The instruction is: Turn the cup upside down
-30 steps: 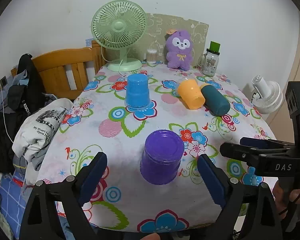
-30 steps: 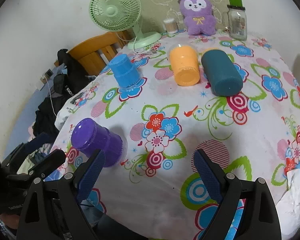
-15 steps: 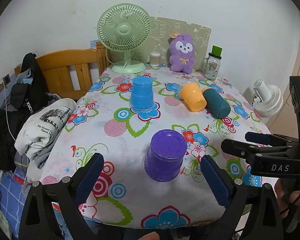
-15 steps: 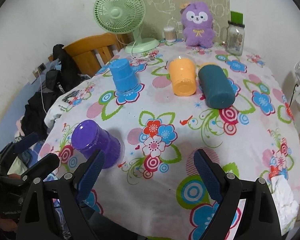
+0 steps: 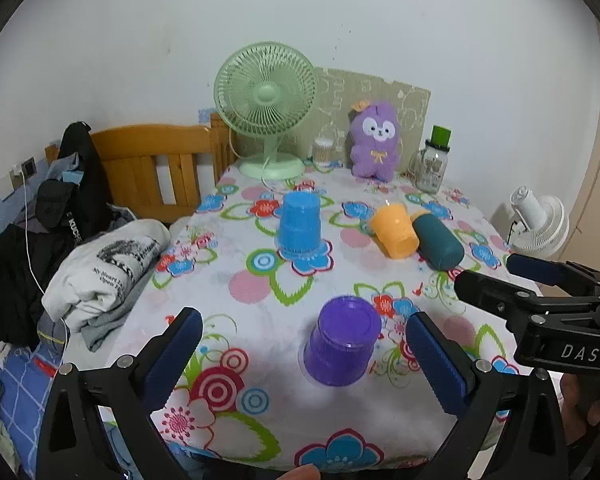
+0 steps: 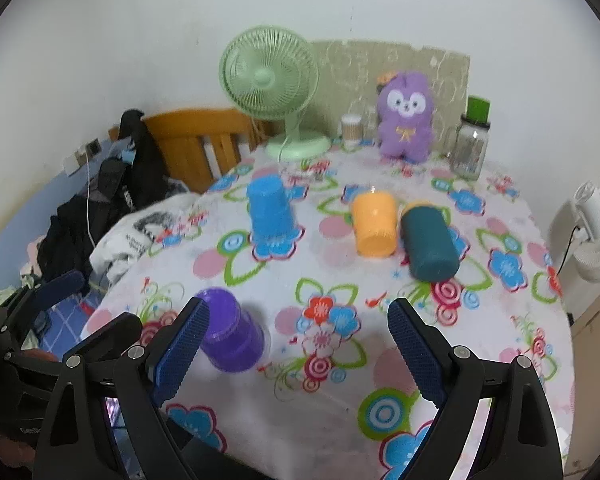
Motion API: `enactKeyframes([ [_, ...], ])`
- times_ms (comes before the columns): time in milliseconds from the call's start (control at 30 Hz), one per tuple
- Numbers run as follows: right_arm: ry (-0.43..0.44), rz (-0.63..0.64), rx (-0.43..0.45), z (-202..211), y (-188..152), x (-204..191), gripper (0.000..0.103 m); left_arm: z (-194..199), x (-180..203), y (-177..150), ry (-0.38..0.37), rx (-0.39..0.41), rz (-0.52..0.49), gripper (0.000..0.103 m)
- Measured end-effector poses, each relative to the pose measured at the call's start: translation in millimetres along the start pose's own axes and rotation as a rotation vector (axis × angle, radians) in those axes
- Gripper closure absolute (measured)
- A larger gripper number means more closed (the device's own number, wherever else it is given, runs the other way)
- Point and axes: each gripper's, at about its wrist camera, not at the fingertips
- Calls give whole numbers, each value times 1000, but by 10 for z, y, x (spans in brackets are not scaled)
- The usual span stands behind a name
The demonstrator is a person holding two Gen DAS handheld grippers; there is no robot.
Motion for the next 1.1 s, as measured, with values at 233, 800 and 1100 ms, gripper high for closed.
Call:
enactKeyframes([
  [233,-78,16,95,215,114,-33,11,139,3,135,4,77,5,0],
  [800,-196,27,259,604,197,-56,9,342,106,337,22,207,-1,0],
  [1100,-213,33,275,641,194,-68,8,368,153,326,28,226,-21,0],
])
Point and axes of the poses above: each gripper's, at about its wrist camera, not at the fingertips, and z roughly against the way its jaws point, x to its right, y to its top
